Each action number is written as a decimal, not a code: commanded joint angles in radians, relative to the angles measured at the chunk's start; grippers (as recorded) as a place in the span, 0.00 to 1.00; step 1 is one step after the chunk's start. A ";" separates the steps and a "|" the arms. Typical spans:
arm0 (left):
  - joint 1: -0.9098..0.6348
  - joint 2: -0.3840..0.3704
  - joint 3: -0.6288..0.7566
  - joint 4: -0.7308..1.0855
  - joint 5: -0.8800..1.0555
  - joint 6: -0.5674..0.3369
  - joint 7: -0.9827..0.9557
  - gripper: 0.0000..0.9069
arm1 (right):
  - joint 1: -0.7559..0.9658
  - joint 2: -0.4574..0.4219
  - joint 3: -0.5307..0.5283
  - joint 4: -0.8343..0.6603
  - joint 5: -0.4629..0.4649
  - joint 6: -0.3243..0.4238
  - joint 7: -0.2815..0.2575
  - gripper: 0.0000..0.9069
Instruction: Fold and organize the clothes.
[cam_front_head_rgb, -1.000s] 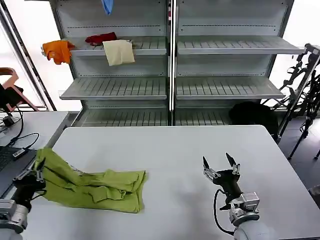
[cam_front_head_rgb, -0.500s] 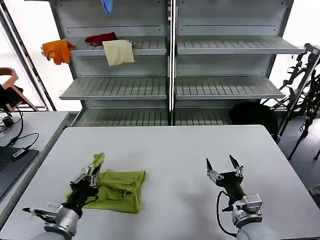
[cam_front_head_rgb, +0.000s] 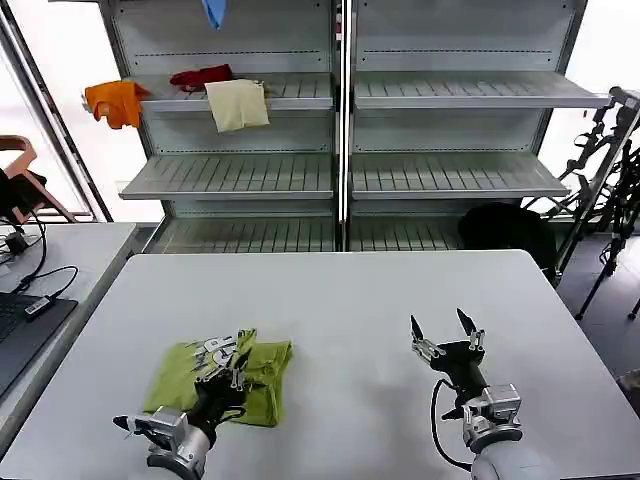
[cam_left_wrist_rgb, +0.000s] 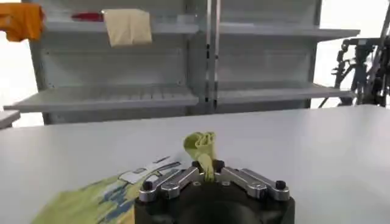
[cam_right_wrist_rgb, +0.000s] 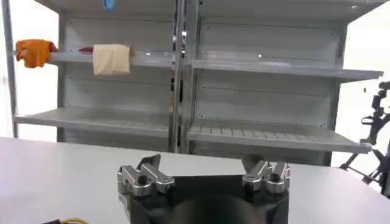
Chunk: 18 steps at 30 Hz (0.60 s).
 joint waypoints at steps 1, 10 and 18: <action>-0.006 -0.008 0.077 0.030 0.013 0.023 -0.034 0.02 | 0.003 0.000 -0.002 -0.002 -0.003 -0.002 0.000 1.00; -0.017 -0.030 0.118 0.013 0.005 0.019 -0.047 1.00 | -0.001 0.001 -0.006 -0.001 -0.011 -0.003 -0.002 1.00; -0.025 -0.057 0.160 -0.024 -0.066 0.003 -0.053 1.00 | -0.004 0.004 -0.007 -0.001 -0.013 -0.003 -0.002 1.00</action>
